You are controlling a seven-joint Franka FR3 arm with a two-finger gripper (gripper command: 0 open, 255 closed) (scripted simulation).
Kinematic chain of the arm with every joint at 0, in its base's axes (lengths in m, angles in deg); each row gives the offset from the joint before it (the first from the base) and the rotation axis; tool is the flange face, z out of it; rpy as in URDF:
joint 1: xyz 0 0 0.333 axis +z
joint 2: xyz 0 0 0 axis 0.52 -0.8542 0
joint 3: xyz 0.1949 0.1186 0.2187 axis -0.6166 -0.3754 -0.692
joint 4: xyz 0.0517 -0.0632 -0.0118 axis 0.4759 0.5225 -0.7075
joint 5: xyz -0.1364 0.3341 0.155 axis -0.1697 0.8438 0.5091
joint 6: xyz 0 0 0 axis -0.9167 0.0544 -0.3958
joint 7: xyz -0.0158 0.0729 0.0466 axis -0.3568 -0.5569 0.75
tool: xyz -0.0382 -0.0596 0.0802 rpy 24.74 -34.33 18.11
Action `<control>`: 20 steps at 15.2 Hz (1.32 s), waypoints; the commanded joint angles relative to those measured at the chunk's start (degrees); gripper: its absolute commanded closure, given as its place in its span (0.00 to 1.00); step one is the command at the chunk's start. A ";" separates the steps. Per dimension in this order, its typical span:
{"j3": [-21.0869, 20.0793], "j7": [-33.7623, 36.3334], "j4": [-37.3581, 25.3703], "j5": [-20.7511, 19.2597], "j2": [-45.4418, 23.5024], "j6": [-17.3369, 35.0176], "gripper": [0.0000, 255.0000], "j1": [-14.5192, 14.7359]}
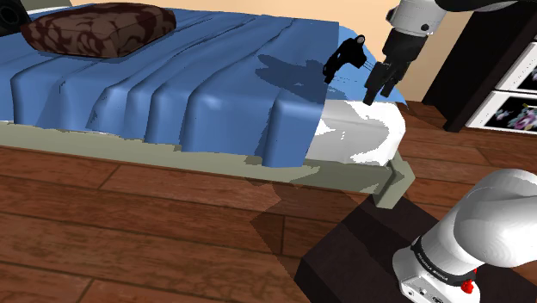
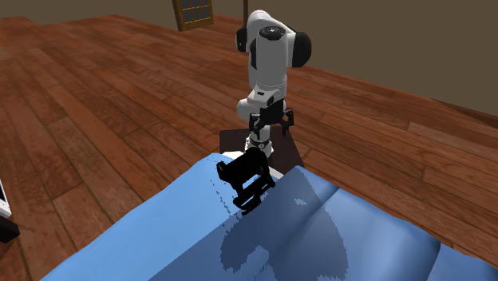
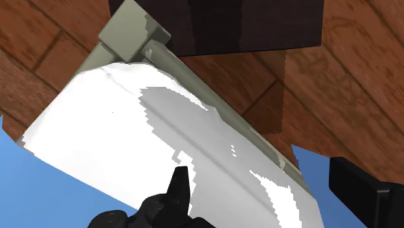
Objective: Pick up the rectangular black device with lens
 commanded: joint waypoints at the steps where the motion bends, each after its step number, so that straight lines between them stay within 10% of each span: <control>1: 0.00 0.00 0.00 0.00 0.00 0.00 0.00 0.00; 16: 27.79 -51.40 -11.32 -2.55 -7.50 17.10 0.00 11.44; 20: 29.59 -54.12 -9.98 -2.19 -7.87 19.60 0.00 12.33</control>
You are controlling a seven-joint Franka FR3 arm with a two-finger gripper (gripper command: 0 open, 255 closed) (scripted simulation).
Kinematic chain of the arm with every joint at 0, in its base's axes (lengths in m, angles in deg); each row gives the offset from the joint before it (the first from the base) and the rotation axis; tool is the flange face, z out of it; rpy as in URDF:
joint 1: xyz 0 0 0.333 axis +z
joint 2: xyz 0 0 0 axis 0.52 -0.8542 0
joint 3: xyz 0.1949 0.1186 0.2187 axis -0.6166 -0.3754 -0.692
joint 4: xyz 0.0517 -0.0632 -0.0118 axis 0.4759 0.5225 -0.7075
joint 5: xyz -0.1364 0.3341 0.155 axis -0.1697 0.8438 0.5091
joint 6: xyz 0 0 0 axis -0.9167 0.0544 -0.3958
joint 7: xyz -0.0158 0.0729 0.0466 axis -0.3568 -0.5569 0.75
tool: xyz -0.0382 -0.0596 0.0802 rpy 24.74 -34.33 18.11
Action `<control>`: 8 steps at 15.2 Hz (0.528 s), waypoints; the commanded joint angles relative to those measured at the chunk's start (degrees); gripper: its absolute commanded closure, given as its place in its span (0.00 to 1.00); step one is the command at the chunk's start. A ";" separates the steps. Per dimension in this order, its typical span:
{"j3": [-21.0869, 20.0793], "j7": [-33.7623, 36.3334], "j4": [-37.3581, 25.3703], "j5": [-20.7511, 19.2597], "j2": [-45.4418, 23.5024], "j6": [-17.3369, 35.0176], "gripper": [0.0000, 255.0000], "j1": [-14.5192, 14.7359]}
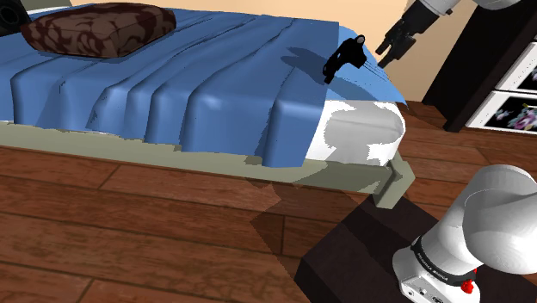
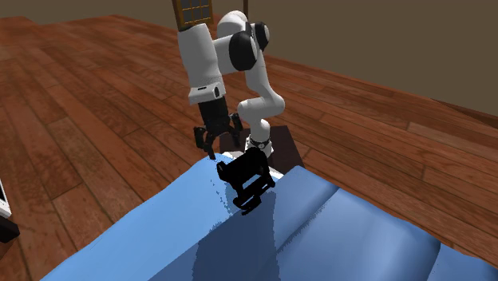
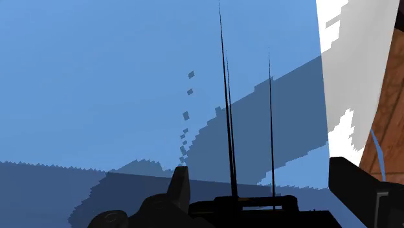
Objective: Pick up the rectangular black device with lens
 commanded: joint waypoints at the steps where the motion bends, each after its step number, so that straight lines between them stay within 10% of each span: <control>1: 0.45 -0.69 1.29 -0.03 0.07 1.37 0.00 0.05; 6: 0.94 -1.20 4.13 -0.24 0.32 3.94 0.00 -0.18; 7: 0.94 -1.21 4.21 -0.26 0.36 3.99 1.00 -0.21; 8: 0.94 -1.21 4.19 -0.25 0.35 3.97 1.00 -0.20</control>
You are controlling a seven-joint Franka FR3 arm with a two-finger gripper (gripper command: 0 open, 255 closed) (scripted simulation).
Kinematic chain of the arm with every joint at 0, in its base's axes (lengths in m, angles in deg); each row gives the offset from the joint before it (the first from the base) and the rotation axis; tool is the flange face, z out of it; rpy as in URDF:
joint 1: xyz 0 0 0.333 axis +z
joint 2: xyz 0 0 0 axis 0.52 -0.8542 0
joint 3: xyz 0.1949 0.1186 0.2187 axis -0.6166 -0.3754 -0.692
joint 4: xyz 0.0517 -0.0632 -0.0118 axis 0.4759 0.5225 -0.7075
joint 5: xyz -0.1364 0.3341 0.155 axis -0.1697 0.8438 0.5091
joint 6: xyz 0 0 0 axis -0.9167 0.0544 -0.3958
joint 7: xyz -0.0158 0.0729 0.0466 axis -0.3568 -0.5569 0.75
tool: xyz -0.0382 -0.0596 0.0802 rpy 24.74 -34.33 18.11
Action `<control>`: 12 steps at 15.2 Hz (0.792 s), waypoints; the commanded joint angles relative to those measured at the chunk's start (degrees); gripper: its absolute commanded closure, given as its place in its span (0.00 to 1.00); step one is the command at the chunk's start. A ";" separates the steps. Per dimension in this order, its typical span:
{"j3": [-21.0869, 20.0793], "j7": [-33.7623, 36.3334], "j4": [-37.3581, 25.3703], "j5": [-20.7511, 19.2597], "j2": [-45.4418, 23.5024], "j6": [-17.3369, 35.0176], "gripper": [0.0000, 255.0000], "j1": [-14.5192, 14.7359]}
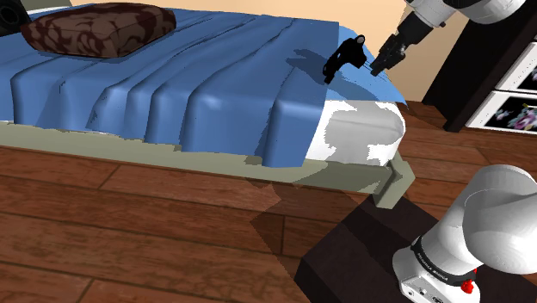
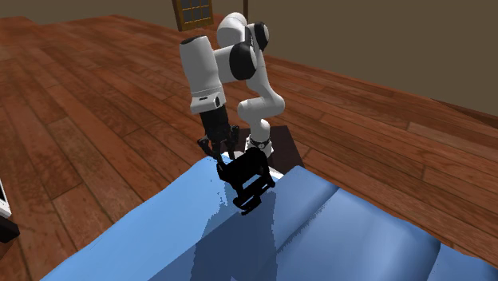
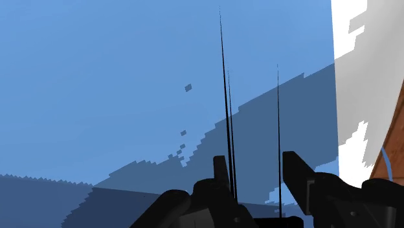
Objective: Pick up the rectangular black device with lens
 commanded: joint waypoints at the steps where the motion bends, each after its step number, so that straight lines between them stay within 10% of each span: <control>1: 0.01 -0.01 0.13 -0.01 0.00 0.10 1.00 0.00; 12: -0.53 0.57 -3.13 0.24 -0.33 -2.81 1.00 0.29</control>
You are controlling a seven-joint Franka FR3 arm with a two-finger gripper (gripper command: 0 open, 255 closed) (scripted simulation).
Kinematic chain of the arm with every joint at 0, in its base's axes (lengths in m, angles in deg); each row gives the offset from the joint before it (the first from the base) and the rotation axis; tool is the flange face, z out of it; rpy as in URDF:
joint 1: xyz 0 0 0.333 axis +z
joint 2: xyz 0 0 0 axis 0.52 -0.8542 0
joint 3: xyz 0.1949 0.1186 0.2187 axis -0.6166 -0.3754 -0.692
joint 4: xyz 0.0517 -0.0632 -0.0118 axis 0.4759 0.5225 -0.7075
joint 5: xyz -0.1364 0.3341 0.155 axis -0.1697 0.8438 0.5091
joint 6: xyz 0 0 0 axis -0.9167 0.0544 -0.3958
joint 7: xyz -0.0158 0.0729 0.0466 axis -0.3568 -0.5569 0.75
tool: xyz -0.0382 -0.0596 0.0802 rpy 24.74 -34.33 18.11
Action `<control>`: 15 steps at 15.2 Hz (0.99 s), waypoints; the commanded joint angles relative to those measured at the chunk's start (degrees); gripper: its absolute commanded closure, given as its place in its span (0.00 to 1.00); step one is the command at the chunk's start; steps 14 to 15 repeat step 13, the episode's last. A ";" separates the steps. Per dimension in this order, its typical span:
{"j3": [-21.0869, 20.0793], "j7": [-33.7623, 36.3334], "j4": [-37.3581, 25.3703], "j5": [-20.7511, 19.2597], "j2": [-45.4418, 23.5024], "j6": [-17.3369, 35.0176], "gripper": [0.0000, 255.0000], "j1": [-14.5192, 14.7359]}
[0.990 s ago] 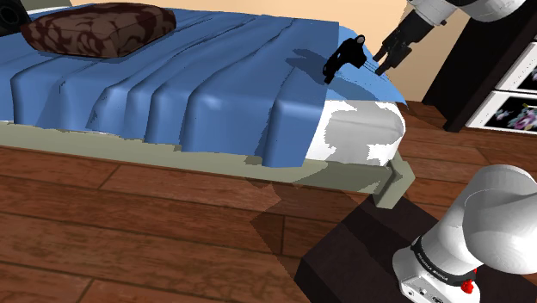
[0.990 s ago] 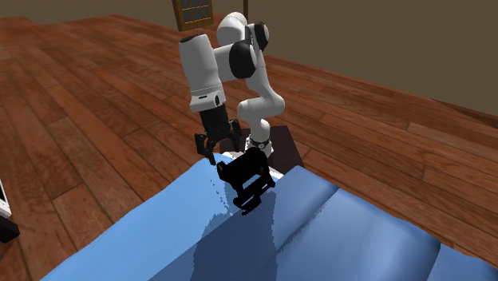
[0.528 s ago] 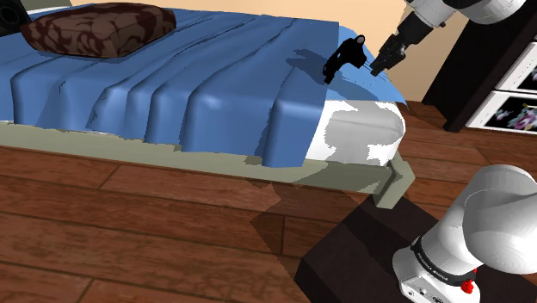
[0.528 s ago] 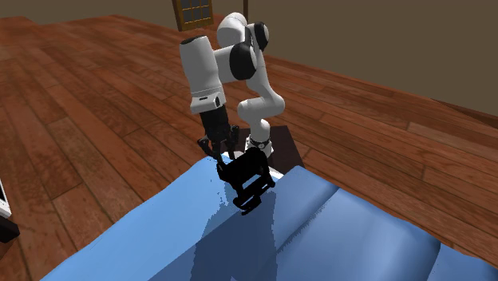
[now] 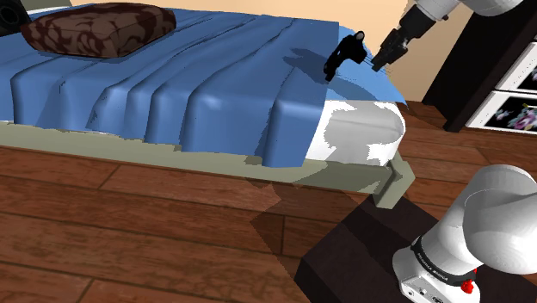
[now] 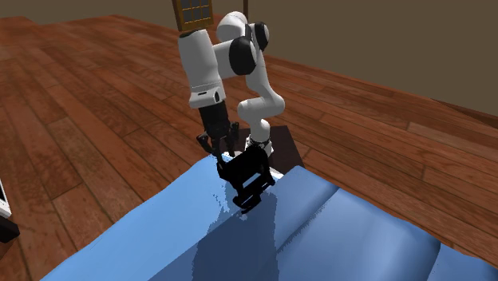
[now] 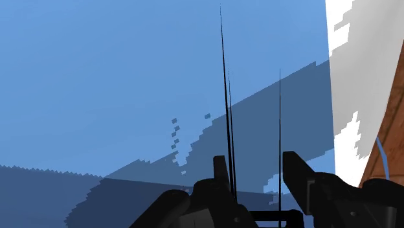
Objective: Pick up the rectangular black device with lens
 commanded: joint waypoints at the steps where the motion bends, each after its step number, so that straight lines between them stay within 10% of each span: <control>1: -0.29 0.28 -1.51 0.06 0.00 -1.47 1.00 0.06; 15: -1.07 1.42 -10.49 0.89 -1.72 -8.72 1.00 1.08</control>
